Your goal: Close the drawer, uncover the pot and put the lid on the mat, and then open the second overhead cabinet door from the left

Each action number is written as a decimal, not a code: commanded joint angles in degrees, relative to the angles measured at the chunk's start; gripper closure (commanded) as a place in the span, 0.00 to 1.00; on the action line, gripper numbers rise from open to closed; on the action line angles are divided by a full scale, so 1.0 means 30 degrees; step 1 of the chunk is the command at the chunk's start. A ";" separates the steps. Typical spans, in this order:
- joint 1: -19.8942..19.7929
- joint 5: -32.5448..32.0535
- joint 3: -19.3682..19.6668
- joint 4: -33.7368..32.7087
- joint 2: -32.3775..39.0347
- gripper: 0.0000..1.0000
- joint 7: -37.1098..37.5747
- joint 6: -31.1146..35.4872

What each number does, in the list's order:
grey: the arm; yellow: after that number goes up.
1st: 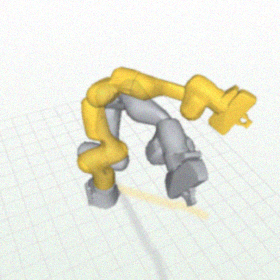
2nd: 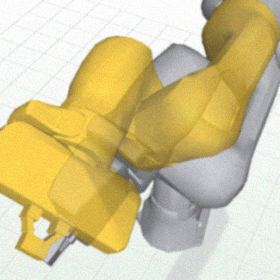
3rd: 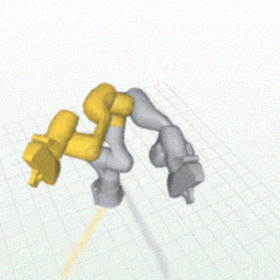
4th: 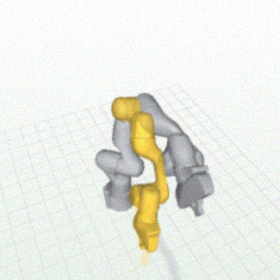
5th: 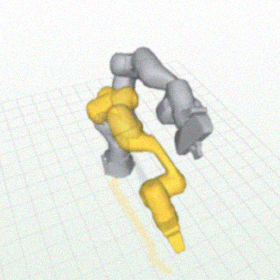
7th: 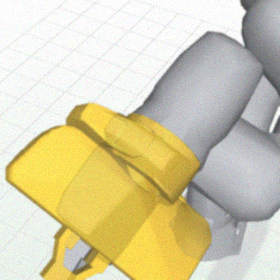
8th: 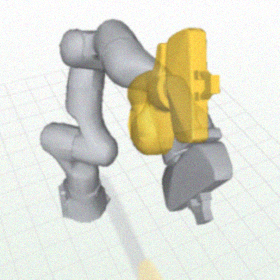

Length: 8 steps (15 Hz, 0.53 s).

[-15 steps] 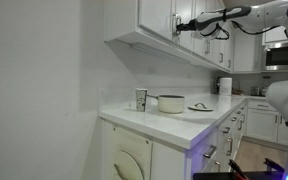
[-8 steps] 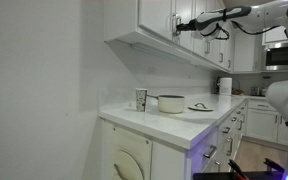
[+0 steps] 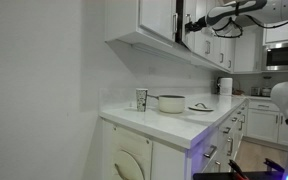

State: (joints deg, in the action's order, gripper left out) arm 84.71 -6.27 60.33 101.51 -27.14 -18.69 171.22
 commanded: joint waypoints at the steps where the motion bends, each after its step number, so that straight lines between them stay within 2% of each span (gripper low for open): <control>1: -0.4820 -0.0970 -0.1844 0.0901 -0.0579 0.94 0.1384 -0.1948; 2: -0.5657 -0.0934 -0.2446 0.1147 -0.0916 0.94 0.1290 -0.2584; 3: -0.6498 -0.1012 -0.3029 0.1485 -0.1304 0.49 0.1175 -0.3076; 4: -0.7783 0.0595 -0.3791 0.1637 -0.1209 0.48 -0.0142 -0.3651; 7: -0.9654 0.1588 -0.4426 0.1669 -0.1570 0.31 -0.1379 -0.5303; 8: -1.0155 0.1957 -0.4576 0.1432 -0.1425 0.22 -0.1777 -0.5936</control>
State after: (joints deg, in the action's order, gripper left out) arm 61.82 -2.67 45.82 106.60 -33.93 -21.94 158.54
